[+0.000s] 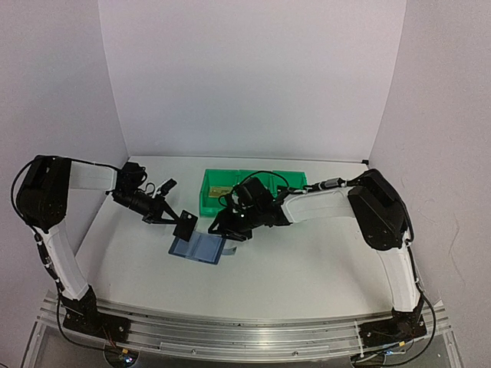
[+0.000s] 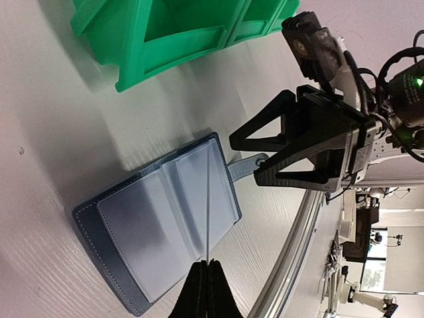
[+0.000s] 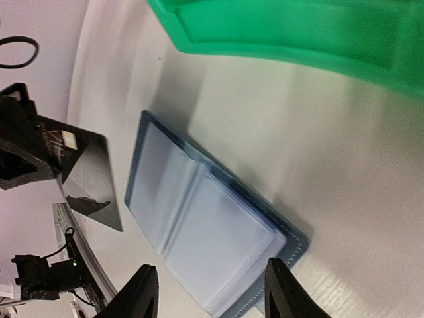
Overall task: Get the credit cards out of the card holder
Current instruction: Place the credit card in the storage box.
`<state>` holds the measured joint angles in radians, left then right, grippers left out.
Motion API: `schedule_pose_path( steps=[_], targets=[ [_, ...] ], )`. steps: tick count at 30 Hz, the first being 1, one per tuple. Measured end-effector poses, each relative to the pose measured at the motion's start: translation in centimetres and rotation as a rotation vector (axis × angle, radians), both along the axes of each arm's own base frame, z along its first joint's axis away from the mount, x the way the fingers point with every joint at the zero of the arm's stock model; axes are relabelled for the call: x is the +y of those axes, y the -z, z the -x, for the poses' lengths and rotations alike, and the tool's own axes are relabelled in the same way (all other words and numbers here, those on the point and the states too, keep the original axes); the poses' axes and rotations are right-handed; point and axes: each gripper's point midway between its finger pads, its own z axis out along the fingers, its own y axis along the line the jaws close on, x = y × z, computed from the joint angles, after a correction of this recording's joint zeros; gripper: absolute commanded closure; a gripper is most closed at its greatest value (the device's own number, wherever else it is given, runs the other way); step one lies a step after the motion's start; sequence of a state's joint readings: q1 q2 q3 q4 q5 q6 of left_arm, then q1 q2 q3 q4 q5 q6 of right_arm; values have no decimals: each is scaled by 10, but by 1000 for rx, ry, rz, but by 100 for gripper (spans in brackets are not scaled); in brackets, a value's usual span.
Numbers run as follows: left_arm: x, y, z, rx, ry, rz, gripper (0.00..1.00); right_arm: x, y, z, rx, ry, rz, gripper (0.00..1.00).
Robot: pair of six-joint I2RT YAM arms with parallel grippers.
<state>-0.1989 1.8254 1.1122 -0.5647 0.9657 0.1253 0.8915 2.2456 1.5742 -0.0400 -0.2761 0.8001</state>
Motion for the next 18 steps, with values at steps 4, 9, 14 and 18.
schedule_pose_path(
  steps=[4, 9, 14, 18],
  targets=[
    [-2, -4, 1, 26, -8, 22, 100, 15, -19, -5, -37, -19, -95, 42],
    [-8, -33, -3, 20, -17, 90, 100, 28, -37, -6, -60, -29, -228, 39],
    [-14, -72, -5, -19, -29, 176, 100, 38, -59, -3, -60, -41, -364, 41],
    [-16, -81, -5, -17, -32, 203, 100, 47, -87, -2, -90, -72, -480, 47]
  ],
)
